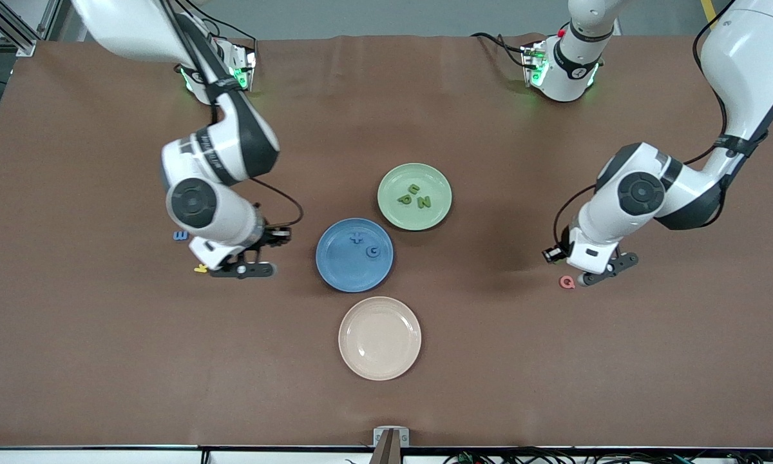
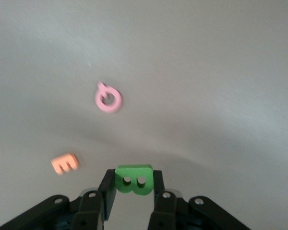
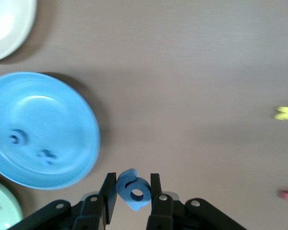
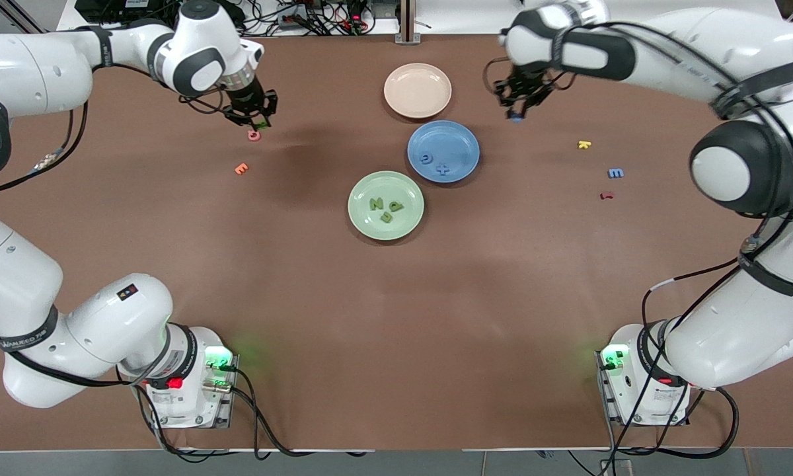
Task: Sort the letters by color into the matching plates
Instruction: 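Place 6 on the blue plate while the left gripper places B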
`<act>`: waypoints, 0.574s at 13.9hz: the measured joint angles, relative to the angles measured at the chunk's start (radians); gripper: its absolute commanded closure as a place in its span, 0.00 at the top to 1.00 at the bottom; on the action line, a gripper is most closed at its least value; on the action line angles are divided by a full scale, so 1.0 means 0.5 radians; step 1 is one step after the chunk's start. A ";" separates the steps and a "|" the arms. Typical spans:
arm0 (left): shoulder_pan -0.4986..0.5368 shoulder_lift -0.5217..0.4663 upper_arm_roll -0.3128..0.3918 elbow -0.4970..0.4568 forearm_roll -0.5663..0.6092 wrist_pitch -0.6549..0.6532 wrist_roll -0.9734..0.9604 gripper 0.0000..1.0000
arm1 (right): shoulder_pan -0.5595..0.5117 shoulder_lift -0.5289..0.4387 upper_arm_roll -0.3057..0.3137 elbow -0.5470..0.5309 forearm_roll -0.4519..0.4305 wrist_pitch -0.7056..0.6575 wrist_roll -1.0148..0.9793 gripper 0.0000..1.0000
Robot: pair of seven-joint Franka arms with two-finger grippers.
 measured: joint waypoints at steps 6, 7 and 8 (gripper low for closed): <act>-0.053 0.015 -0.217 -0.102 -0.002 -0.087 -0.140 0.00 | 0.272 0.312 -0.001 0.003 0.014 0.485 0.179 0.23; -0.085 0.030 -0.227 -0.118 -0.003 -0.087 -0.172 0.00 | 0.300 0.345 -0.002 0.004 0.014 0.535 0.183 0.23; -0.129 0.051 -0.233 -0.129 -0.003 -0.087 -0.236 0.00 | 0.321 0.366 -0.002 0.007 0.014 0.571 0.184 0.23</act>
